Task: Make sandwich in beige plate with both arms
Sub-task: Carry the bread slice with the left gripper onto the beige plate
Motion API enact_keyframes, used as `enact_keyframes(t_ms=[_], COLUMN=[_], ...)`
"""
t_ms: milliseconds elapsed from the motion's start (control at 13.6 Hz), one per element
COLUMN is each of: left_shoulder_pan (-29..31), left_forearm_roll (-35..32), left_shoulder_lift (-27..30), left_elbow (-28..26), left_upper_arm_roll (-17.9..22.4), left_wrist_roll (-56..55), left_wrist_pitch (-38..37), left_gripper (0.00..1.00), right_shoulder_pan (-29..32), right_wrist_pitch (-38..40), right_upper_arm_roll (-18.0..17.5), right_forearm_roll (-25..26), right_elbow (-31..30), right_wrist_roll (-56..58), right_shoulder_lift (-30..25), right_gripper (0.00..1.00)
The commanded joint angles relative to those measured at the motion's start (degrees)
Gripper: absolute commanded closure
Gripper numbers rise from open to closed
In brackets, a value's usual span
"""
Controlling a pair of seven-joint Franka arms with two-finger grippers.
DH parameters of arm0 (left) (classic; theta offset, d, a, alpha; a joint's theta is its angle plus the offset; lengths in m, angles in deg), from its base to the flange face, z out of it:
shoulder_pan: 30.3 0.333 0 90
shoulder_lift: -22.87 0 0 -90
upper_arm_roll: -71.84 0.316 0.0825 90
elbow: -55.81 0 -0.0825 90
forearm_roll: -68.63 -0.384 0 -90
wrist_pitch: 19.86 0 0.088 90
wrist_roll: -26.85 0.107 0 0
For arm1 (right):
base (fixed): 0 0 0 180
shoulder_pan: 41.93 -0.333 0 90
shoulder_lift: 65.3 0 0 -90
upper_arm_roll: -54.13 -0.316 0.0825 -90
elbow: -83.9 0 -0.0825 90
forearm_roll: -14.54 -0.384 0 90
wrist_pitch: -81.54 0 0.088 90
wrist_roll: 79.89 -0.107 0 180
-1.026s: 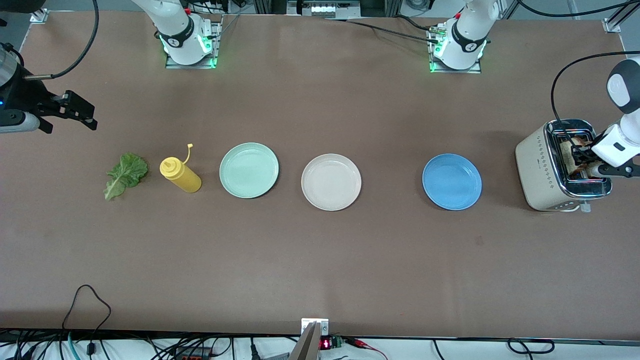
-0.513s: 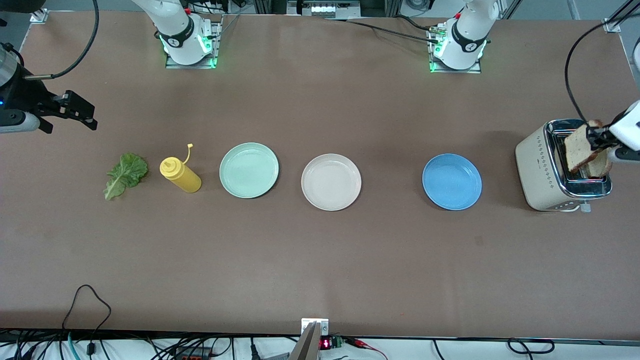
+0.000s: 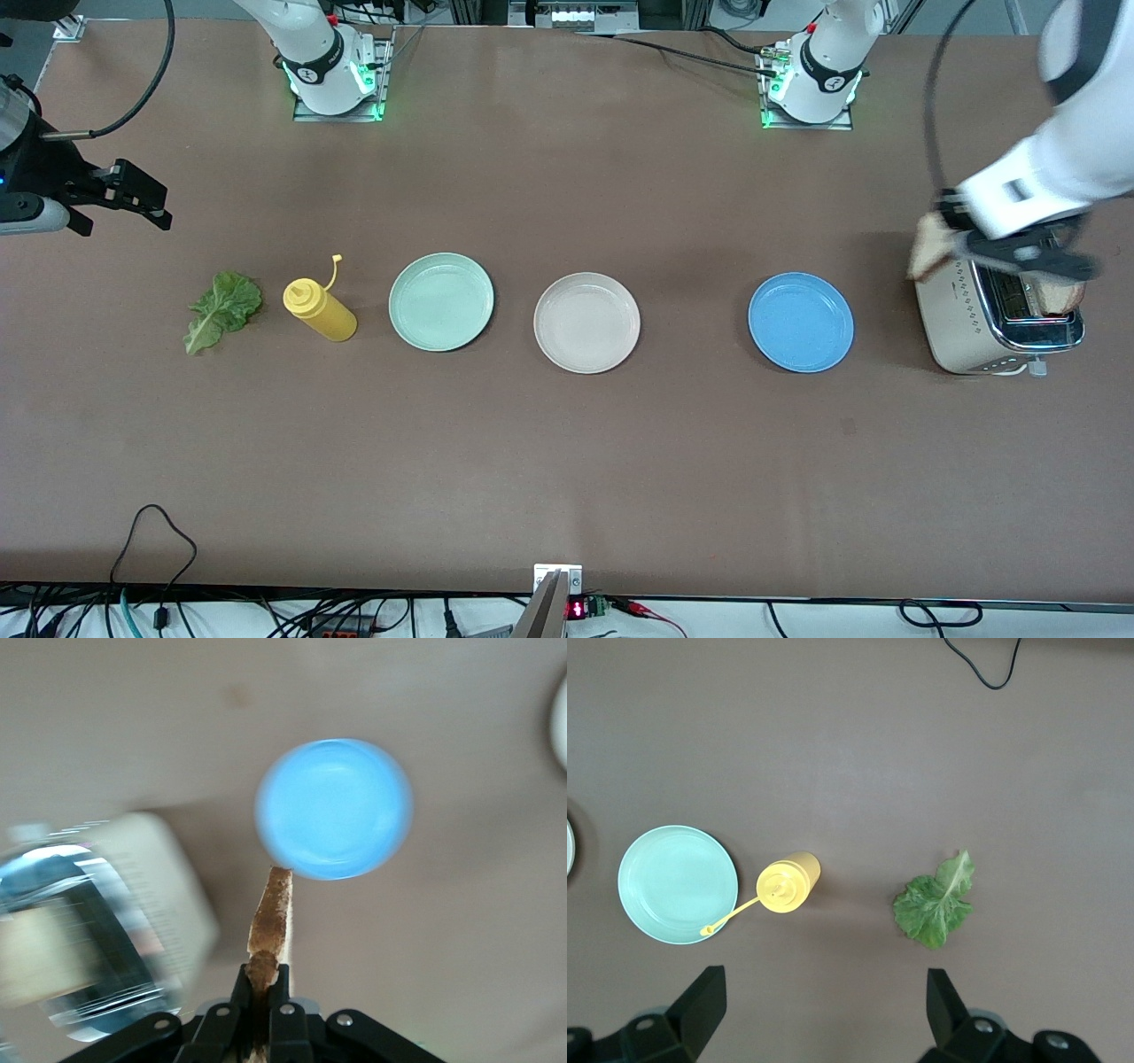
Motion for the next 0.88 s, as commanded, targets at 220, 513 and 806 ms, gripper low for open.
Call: enact_keyframes(t_ms=[220, 513, 806], left_shoulder_pan=[-8.2, -12.7, -13.5], left_forearm_roll=[23.2, 40.5, 54.2], left_shoulder_lift=[-16.7, -23.5, -27.8], left_elbow=[6.5, 6.1, 2.5], left_upper_arm_roll=[-4.5, -4.6, -4.6], left_wrist_roll=[-19.9, -17.9, -1.9], left_wrist_pitch=[12.2, 28.1, 35.5], left_gripper=[1.0, 1.0, 1.0], right_shoulder_pan=[0.0, 0.0, 0.0], right_wrist_pitch=[0.8, 0.7, 0.7], right_upper_arm_roll=[0.0, 0.0, 0.0], right_forearm_roll=[0.8, 0.8, 0.8], right_elbow=[0.3, 0.3, 0.1], right_wrist_roll=[0.0, 0.0, -0.1], right_shoulder_lift=[-0.5, -0.5, -0.5], right_gripper=[0.0, 0.0, 0.0])
